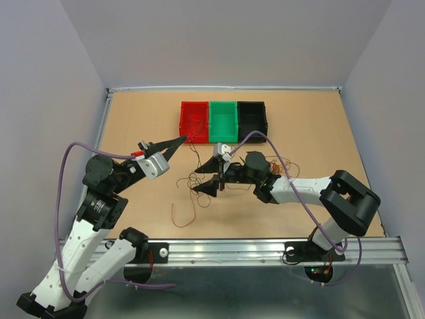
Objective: Untangle the cables
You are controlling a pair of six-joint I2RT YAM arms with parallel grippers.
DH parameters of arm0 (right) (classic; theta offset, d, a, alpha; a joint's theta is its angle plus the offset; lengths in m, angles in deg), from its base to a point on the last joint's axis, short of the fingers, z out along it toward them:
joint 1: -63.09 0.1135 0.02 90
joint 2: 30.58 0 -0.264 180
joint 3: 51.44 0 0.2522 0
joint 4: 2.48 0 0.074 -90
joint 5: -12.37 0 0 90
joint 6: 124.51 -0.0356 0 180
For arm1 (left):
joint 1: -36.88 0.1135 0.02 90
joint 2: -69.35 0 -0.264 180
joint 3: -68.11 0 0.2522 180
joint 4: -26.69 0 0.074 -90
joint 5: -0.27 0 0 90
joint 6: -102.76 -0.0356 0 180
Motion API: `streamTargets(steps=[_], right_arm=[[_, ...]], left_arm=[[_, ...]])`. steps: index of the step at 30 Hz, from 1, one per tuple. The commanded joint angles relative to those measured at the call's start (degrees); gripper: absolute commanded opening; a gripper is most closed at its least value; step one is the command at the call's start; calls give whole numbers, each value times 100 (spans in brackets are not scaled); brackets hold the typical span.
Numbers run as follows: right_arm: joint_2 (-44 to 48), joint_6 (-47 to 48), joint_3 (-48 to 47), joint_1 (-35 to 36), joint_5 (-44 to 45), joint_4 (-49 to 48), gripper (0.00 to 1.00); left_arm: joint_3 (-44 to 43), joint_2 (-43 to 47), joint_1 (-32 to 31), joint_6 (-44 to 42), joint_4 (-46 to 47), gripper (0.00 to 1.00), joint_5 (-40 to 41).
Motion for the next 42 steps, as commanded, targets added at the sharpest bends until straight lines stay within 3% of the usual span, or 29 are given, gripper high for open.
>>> streamTargets(steps=[1, 3, 7, 10, 14, 15, 17, 20, 30, 32, 35, 36, 37, 38, 39, 42], right_arm=[[-160, 5, -470, 120, -34, -417, 67], [-248, 5, -550, 164, 19, -417, 62], [-292, -22, -576, 173, 169, -409, 16], [-126, -22, -366, 173, 519, -417, 1], [260, -188, 81, 173, 1625, -330, 1], [392, -241, 170, 173, 2324, -243, 0], [804, -442, 294, 173, 3518, 301, 1], [1462, -759, 224, 173, 4927, 1671, 1], [3688, -953, 1172, 173, 7225, 3590, 1], [4128, -927, 1357, 173, 7358, 3774, 0], [4409, -813, 1436, 173, 6772, 3977, 1], [4410, -691, 1428, 173, 6213, 3994, 5], [4393, -611, 1428, 173, 5902, 3995, 16], [4358, -515, 1410, 173, 5612, 3995, 53], [4262, -409, 1341, 173, 5192, 3995, 65], [4015, -251, 1261, 173, 4635, 3758, 82]], left_arm=[[12, -3, -12, -8, 220, 0, -118], [3, 6, -12, 1, 212, 0, -127], [-6, 23, -12, 1, 229, 0, 4], [-23, -12, -12, 115, 360, 0, 618], [-6, -38, -11, 518, 772, 0, 2093], [3, -64, -12, 598, 887, 0, 3028], [38, -100, 15, 748, 1169, 0, 4242], [152, -91, 41, 766, 1459, 0, 4907], [319, -390, 59, 212, 1951, 0, 5700], [310, -460, 68, 221, 1969, 0, 5570], [416, -399, 85, 230, 1943, 0, 4991], [451, -355, 76, 221, 1917, 0, 4571], [460, -329, 76, 230, 1899, 0, 4418], [451, -311, 76, 230, 1864, 0, 4278], [399, -302, 76, 204, 1820, 0, 4050], [153, -372, 76, 203, 1557, 0, 3688]])
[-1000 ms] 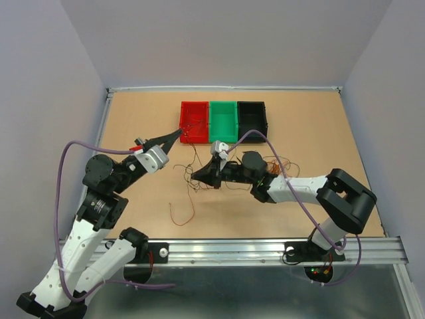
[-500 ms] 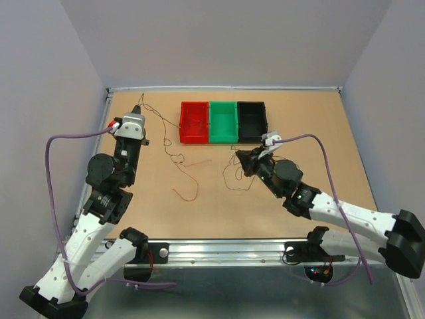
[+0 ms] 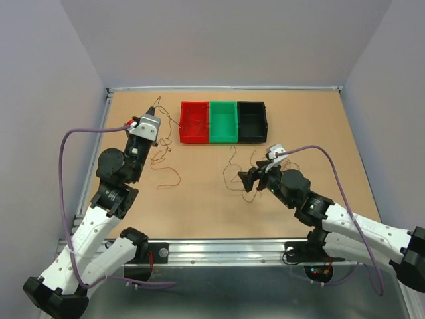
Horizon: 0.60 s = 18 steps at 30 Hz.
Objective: Untangle the cables
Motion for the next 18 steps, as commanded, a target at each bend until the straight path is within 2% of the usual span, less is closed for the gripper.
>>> streamTargets(steps=[1, 9, 13, 17, 18], right_arm=[[-417, 397, -116, 37, -1236, -436, 85], [-2228, 862, -739, 37, -3099, -1931, 86], [-3107, 986, -942, 37, -3399, -3264, 86], [-4063, 1108, -1451, 90, -3558, -3822, 86], [-4215, 1109, -1757, 99, -3349, -3840, 86]], left_arm=[[-385, 69, 22, -52, -41, 0, -743], [-1113, -168, 22, 141, -437, 0, -1314], [-1615, -335, 13, 281, -744, 0, -1595], [-2116, -580, 22, 439, -973, 0, -1859], [-2265, -607, 22, 466, -1000, 0, -1894]])
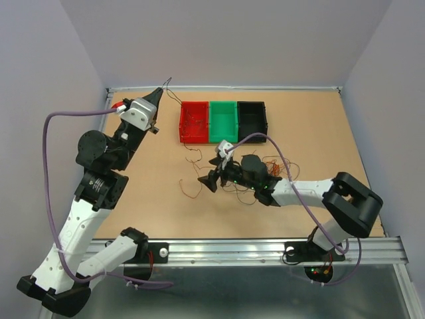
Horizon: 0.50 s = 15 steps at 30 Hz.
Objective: Untangle the cables
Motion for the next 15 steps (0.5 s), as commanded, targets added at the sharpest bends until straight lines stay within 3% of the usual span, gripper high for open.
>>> streamTargets(steps=[1, 5, 7, 8, 11, 14, 15], right_arm=[[-574, 206, -948, 110, -93, -1130, 86], [-1277, 435, -1546, 136, -162, -1191, 86], [-1743, 400, -1854, 136, -434, -1383, 79], [-1875, 339, -1968, 145, -479, -1393, 53], [-2192, 285, -2075, 189, -549, -1472, 19], [-2193, 22, -1847, 189, -453, -1586, 1], [-2175, -4, -1777, 189, -418, -1613, 1]], left_arm=[[-537, -105, 13, 224, -65, 0, -393], [-863, -342, 13, 320, -188, 0, -490], [-1091, -456, 22, 364, -205, 0, -473], [-1257, -587, 22, 373, -232, 0, -403], [-1565, -929, 22, 417, -188, 0, 218], [-2197, -1412, 22, 443, -196, 0, 1078], [-2399, -1554, 22, 452, -214, 0, 1257]])
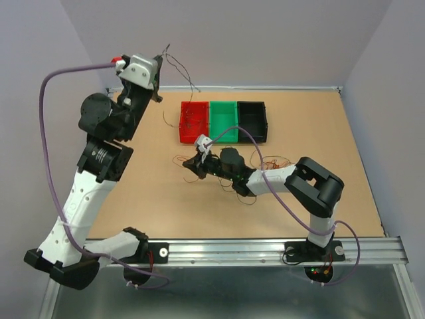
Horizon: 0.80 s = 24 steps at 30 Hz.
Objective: Untangle the cables
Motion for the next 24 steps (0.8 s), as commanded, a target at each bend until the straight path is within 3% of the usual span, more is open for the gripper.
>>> streamTargets(steps=[1, 5, 7, 8, 10, 11, 12, 14, 18, 22, 24], right_arm=[[122, -190, 125, 75, 43, -627, 0], [341, -182, 538, 84, 228, -619, 1], [517, -94, 776, 84, 54, -592, 1], [605, -24, 855, 84, -34, -592, 12], [850, 64, 1065, 84, -70, -601, 48], [930, 64, 1127, 84, -62, -601, 61], [1018, 64, 1180, 84, -35, -601, 65], [1298, 64, 1364, 84, 70, -601, 70], [1923, 47, 1795, 84, 386, -592, 71], [2731, -111, 2296, 75, 1263, -549, 70], [3256, -242, 2559, 84, 1815, -461, 68]], left_arm=[[-1149, -512, 24, 103, 123, 0, 1166], [-2443, -1329, 50, -20, -176, 0, 1940], [-2805, -1445, 50, -38, -221, 0, 1924], [-2815, -1454, 50, -56, -221, 0, 1785], [-2597, -1358, 42, 5, -195, 0, 1407], [-2456, -1305, 50, -12, -116, 0, 1249], [-2289, -1174, 33, -73, -37, 0, 951], [-1779, -1085, 41, -91, 191, 0, 782], [-1172, -1172, 33, -65, 341, 0, 500], [-829, -1541, 41, 67, 473, 0, 404], [-506, -1673, 33, 154, 797, 0, -60]])
